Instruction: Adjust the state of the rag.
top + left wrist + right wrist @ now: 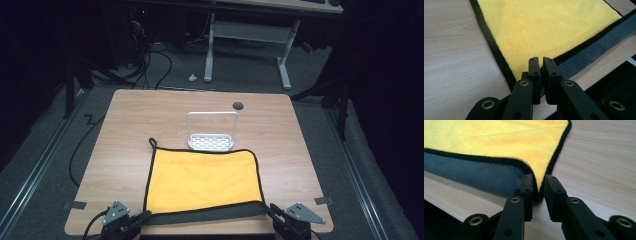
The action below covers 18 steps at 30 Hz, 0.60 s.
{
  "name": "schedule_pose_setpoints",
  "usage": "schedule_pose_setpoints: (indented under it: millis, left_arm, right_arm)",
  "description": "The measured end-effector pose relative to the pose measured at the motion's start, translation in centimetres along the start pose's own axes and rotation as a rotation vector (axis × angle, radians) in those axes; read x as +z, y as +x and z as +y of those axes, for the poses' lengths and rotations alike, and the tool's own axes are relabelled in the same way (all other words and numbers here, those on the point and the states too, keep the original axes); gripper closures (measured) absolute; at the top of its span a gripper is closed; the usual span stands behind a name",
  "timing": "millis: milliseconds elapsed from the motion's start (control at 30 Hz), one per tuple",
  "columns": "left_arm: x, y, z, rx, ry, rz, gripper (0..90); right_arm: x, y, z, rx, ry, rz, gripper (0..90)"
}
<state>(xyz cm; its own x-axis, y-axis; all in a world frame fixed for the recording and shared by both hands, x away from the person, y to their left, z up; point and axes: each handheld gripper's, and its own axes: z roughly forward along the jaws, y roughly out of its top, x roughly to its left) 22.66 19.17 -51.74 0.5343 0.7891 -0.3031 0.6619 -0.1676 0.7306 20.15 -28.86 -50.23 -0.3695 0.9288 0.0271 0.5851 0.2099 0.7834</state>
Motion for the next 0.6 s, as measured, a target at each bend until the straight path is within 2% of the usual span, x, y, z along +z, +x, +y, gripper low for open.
schedule_pose_setpoints:
  millis: [100,167,200,333,433,467,500,600]
  left_arm:
    - [-0.9,0.1,-0.4,-0.028,-0.030,-0.009,82.1]
    - [-1.2,0.2,-0.4,-0.030,-0.041,-0.013,80.9]
    - [-1.3,0.1,-0.4,-0.023,-0.047,-0.001,80.8]
    - [-1.0,0.8,0.2,-0.032,-0.069,0.023,79.4]
    - [0.3,2.5,1.6,-0.055,-0.057,0.052,75.8]
    - [0.8,2.8,1.9,-0.061,-0.049,0.054,73.2]
    - [1.2,3.0,2.0,-0.066,-0.033,0.053,73.2]
    - [2.0,2.2,1.2,-0.047,0.005,0.048,71.9]
  right_arm:
    - [-0.9,-0.8,-0.6,0.056,-0.020,-0.005,76.8]
    - [-0.9,-1.2,-0.6,0.062,-0.029,-0.012,76.7]
    - [-0.9,-1.3,-0.6,0.067,-0.030,-0.016,76.4]
    - [1.3,-2.2,0.5,0.041,0.000,-0.043,75.5]
    - [3.2,-2.7,1.6,0.057,0.033,-0.032,75.3]
    - [4.5,-2.5,2.3,0.024,0.051,-0.031,74.3]
    - [4.5,-2.5,2.3,0.024,0.051,-0.031,74.3]
    - [5.7,-2.0,3.2,0.007,0.071,-0.023,74.2]
